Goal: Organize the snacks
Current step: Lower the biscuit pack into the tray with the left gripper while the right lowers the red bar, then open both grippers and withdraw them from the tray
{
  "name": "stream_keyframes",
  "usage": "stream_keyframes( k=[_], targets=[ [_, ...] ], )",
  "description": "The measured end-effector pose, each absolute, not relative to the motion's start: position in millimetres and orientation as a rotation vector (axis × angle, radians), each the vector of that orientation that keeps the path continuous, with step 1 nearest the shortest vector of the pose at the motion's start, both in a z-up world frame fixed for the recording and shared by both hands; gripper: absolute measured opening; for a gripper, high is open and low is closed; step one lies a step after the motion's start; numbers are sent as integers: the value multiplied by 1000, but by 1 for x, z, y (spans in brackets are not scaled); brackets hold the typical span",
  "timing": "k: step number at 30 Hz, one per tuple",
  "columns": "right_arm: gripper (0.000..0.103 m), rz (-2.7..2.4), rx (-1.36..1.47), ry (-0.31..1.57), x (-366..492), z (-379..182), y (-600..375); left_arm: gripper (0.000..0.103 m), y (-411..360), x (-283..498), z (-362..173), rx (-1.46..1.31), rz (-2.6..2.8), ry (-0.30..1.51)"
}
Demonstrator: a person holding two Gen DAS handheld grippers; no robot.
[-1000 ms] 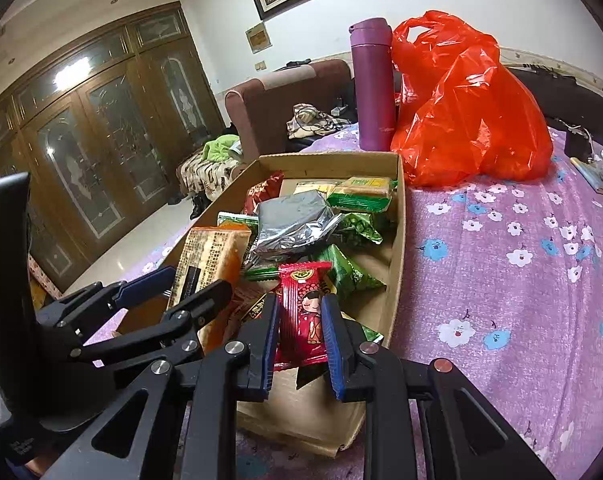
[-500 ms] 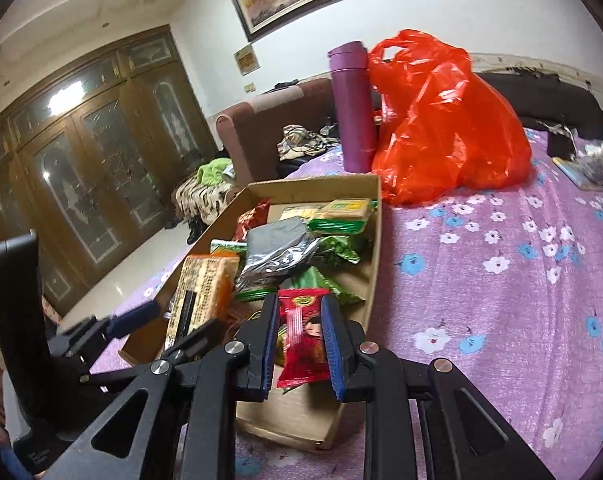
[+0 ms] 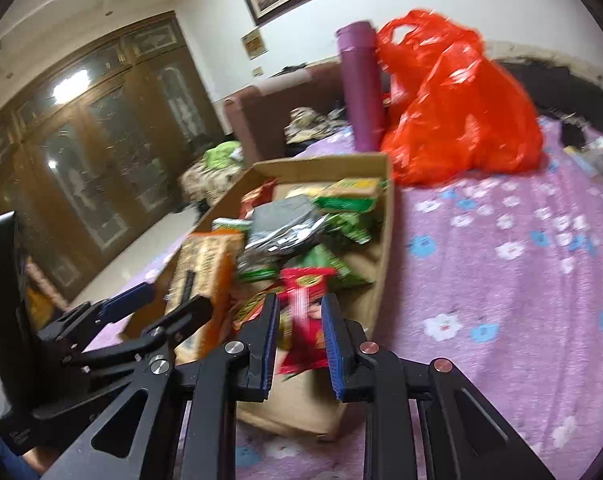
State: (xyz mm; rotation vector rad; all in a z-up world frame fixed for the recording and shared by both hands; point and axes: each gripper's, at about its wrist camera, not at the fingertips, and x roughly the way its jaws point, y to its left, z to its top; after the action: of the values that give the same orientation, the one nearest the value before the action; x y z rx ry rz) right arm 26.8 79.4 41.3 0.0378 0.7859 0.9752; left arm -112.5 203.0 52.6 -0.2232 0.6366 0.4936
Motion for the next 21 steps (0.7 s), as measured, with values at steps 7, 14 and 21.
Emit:
stream_keyframes(
  k=[7,14,21],
  targets=[
    [25,1173,239,972,43,23,80,77,204,-116,55,-227,506,615],
    [25,1062,342,885,54,33,54,78,204,-117,56,-230,501,611],
    [28,1101,258,930,46,25,75,81,201,-116,57,-217,496,608]
  ],
)
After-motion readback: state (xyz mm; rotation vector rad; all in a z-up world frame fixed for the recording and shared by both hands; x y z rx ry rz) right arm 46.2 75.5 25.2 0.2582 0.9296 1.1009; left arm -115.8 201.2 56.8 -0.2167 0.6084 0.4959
